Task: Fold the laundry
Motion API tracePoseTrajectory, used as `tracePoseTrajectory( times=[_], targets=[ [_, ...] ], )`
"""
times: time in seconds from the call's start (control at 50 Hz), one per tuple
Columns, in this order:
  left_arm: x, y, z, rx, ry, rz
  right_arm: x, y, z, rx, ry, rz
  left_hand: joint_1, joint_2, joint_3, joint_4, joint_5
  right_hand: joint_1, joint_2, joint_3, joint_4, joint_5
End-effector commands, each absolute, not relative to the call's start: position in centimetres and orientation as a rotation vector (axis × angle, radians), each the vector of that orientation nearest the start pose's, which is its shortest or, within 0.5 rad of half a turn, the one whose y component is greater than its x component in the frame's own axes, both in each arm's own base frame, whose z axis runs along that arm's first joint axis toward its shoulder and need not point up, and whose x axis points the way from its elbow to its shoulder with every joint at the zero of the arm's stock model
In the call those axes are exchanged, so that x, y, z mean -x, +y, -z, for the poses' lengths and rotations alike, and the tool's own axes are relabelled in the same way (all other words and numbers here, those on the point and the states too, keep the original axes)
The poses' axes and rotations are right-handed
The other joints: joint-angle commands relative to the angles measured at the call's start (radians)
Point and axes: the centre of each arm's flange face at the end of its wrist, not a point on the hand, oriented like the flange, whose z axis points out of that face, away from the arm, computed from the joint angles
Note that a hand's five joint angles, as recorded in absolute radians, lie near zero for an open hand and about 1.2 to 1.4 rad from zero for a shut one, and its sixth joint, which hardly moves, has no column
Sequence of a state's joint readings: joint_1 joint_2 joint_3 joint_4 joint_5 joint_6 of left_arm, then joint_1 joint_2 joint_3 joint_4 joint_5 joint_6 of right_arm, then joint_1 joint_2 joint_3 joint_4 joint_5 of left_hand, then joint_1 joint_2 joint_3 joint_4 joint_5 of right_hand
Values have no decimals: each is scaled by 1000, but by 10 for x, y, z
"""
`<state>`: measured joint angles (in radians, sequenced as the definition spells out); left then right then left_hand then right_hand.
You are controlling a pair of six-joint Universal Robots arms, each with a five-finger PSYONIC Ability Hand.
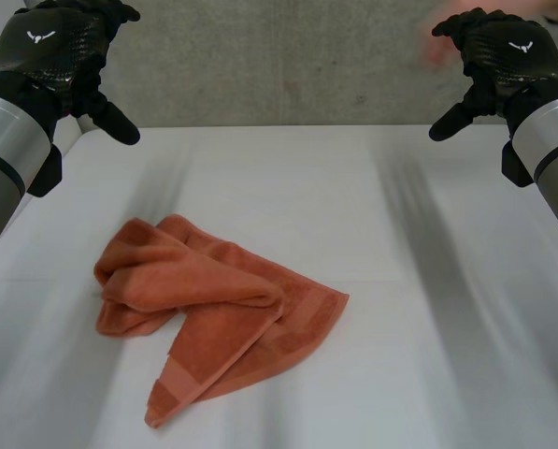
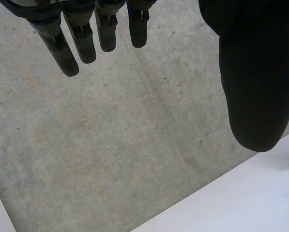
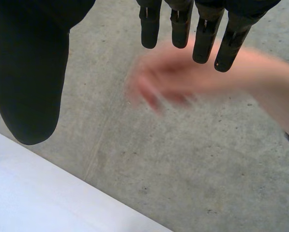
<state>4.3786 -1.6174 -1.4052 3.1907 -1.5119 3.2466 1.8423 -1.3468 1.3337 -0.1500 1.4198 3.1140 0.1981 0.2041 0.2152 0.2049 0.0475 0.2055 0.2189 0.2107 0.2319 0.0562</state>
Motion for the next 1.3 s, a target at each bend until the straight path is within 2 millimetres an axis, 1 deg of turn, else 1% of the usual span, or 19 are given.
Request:
tracePoseTrajectory(
  times=[0.02, 0.16, 0.26, 0.32, 0.4, 0.46, 0.5, 0.56, 0.64, 0.7, 0.76, 0.88, 0.94, 1.0, 1.06, 1.1, 1.18, 1.24, 1.3],
  targets=[
    [236, -267, -350, -552, 2107, 2544, -242, -317, -321, 483, 1809, 2126, -24, -30, -41, -30, -47, -31, -44, -36, -57, -56],
    [240, -272, -343, -604, 2128, 2512, -249, -308, -304, 604, 1930, 1999, 4, -2, -13, -3, -20, -31, -44, -36, -57, -56],
    [251, -277, -304, -925, 2192, 2288, -268, -296, -291, 704, 1964, 1918, 39, 33, 22, 32, 15, -31, -44, -36, -57, -56],
    [252, -276, -290, -1018, 2215, 2181, -277, -292, -280, 786, 1980, 1892, 39, 33, 22, 32, 15, -31, -44, -36, -57, -56],
    [251, -276, -249, -1265, 2226, 1830, -278, -293, -275, 828, 1994, 1900, 39, 33, 22, 32, 15, -31, -44, -36, -57, -56],
    [250, -278, -244, -1283, 2220, 1796, -278, -293, -271, 849, 2002, 1895, 39, 33, 22, 32, 15, -31, -44, -36, -57, -56],
    [247, -286, -226, -1318, 2198, 1695, -279, -293, -269, 857, 2006, 1893, 39, 33, 22, 32, 15, -31, -44, -36, -57, -56],
    [237, -298, -216, -1285, 2191, 1633, -281, -292, -264, 869, 2013, 1876, 48, 42, 31, 41, 24, -31, -44, -36, -57, -56],
    [222, -322, -203, -1198, 2188, 1575, -284, -289, -262, 881, 2010, 1861, 212, 206, 195, 205, 188, -31, -44, -36, -57, -56],
    [219, -331, -192, -1187, 2193, 1562, -289, -288, -252, 894, 2023, 1817, 230, 224, 213, 223, 206, -31, -44, -36, -57, -56],
    [210, -340, -178, -1173, 2223, 1512, -301, -281, -232, 910, 2049, 1726, 221, 215, 204, 214, 197, -31, -44, -36, -57, -56],
    [202, -352, -159, -1183, 2230, 1458, -320, -263, -212, 853, 2066, 1574, 200, 194, 183, 194, 177, -31, -44, -36, -57, -56],
    [202, -355, -157, -1179, 2221, 1467, -329, -256, -190, 714, 2110, 1418, 200, 194, 183, 194, 176, -31, -44, -36, -57, -56],
    [204, -362, -153, -1168, 2178, 1533, -338, -248, -179, 611, 2114, 1306, 203, 197, 186, 196, 179, -31, -44, -36, -57, -56],
    [206, -364, -150, -1178, 2170, 1552, -343, -243, -175, 569, 2109, 1255, 218, 212, 201, 211, 194, -31, -44, -36, -57, -56],
    [207, -363, -145, -1193, 2180, 1548, -355, -234, -163, 513, 2102, 1152, 227, 221, 210, 220, 203, -31, -44, -36, -57, -56],
    [208, -363, -141, -1209, 2189, 1543, -363, -229, -155, 509, 2095, 1104, 268, 262, 251, 261, 244, -31, -44, -36, -57, -56],
    [208, -362, -140, -1213, 2192, 1542, -375, -223, -146, 523, 2089, 1068, 350, 344, 333, 343, 326, -31, -44, -36, -57, -56],
    [209, -363, -143, -1208, 2184, 1557, -381, -223, -142, 532, 2082, 1065, 783, 777, 766, 776, 759, -31, -44, -36, -57, -56]
  ],
)
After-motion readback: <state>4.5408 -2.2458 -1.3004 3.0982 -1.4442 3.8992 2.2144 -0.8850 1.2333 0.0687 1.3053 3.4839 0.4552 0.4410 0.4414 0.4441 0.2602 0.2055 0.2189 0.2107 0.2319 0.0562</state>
